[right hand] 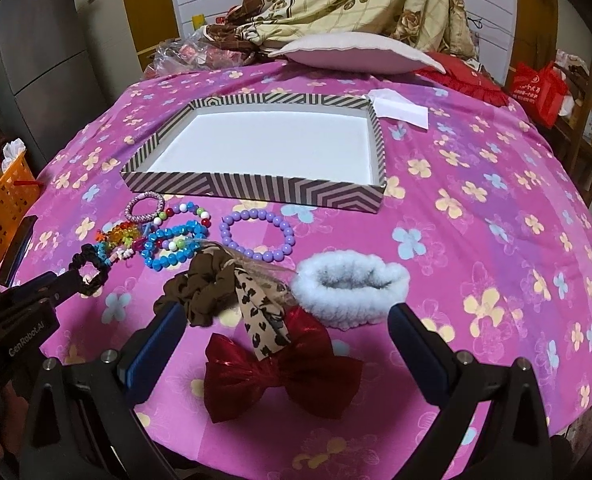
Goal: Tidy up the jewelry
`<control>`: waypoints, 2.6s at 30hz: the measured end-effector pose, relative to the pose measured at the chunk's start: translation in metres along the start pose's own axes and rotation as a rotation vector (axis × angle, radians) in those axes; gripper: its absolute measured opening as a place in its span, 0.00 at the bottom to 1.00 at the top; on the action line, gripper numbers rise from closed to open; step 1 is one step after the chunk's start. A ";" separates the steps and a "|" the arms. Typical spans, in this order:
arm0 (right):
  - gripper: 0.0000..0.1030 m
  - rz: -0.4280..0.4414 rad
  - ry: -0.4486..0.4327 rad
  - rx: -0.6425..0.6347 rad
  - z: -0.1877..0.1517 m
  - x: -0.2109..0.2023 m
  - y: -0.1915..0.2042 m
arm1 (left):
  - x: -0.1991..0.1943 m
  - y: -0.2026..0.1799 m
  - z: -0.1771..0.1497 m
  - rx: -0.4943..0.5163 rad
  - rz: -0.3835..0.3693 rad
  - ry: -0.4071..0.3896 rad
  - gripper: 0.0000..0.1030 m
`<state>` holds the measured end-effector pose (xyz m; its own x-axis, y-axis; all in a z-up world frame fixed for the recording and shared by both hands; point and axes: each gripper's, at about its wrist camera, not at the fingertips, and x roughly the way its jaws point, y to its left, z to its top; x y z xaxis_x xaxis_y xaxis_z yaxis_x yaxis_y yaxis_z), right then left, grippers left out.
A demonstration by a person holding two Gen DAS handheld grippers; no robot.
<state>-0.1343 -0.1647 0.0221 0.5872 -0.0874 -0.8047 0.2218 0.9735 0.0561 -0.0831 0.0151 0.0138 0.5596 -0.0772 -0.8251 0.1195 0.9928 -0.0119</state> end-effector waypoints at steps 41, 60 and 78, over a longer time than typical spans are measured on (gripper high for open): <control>0.99 0.020 0.015 -0.009 -0.003 0.001 0.006 | -0.003 -0.005 -0.004 0.015 -0.001 0.002 0.47; 0.99 0.020 0.017 -0.012 -0.002 0.003 0.007 | -0.004 -0.007 -0.003 0.020 0.006 0.000 0.47; 0.99 0.075 0.000 -0.019 0.005 -0.006 -0.001 | -0.009 0.008 0.004 -0.006 -0.010 -0.004 0.47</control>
<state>-0.1337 -0.1666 0.0297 0.6016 -0.0140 -0.7987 0.1621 0.9812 0.1048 -0.0843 0.0230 0.0236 0.5620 -0.0877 -0.8225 0.1206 0.9924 -0.0234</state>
